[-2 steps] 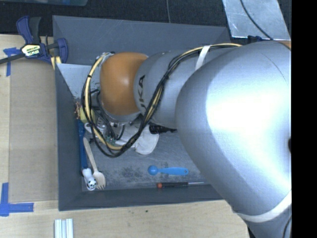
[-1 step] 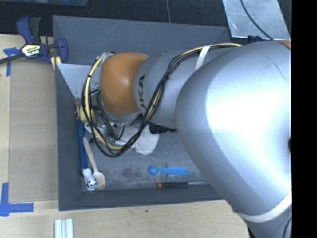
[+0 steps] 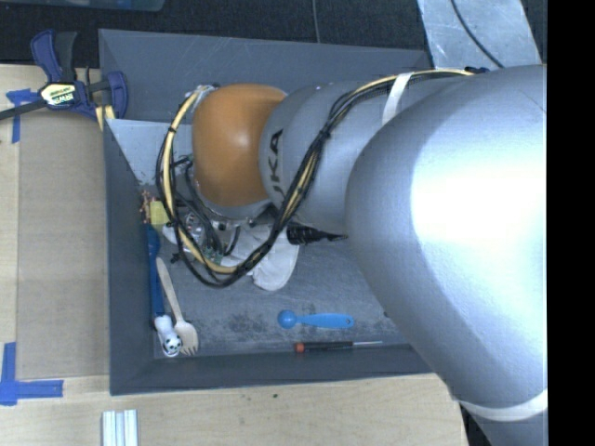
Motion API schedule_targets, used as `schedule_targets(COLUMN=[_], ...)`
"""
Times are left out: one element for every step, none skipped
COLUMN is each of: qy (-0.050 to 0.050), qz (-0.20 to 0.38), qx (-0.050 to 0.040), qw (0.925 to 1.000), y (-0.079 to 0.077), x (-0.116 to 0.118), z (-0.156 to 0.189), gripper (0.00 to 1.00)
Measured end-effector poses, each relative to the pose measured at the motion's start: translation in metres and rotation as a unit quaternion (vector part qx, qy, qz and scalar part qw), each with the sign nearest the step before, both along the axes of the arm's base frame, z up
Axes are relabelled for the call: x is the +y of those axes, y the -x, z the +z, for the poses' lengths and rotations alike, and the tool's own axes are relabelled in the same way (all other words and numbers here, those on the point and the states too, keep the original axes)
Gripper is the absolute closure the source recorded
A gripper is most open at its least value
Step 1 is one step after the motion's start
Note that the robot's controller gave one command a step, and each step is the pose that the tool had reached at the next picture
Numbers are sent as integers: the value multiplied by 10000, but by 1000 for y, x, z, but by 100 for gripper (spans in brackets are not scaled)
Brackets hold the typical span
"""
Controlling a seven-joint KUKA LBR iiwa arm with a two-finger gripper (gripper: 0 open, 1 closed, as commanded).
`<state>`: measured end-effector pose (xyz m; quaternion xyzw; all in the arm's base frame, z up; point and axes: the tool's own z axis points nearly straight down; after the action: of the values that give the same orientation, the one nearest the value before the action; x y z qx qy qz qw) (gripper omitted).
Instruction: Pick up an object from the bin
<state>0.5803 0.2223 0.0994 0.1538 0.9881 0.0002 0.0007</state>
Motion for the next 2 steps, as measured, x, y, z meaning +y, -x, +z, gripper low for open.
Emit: schedule_targets(qy=[3,-8], qz=[0,-2], qx=[9,-24], qw=[10000,10000], y=[0,-2], x=[0,0], z=[33,58], gripper=[100,100])
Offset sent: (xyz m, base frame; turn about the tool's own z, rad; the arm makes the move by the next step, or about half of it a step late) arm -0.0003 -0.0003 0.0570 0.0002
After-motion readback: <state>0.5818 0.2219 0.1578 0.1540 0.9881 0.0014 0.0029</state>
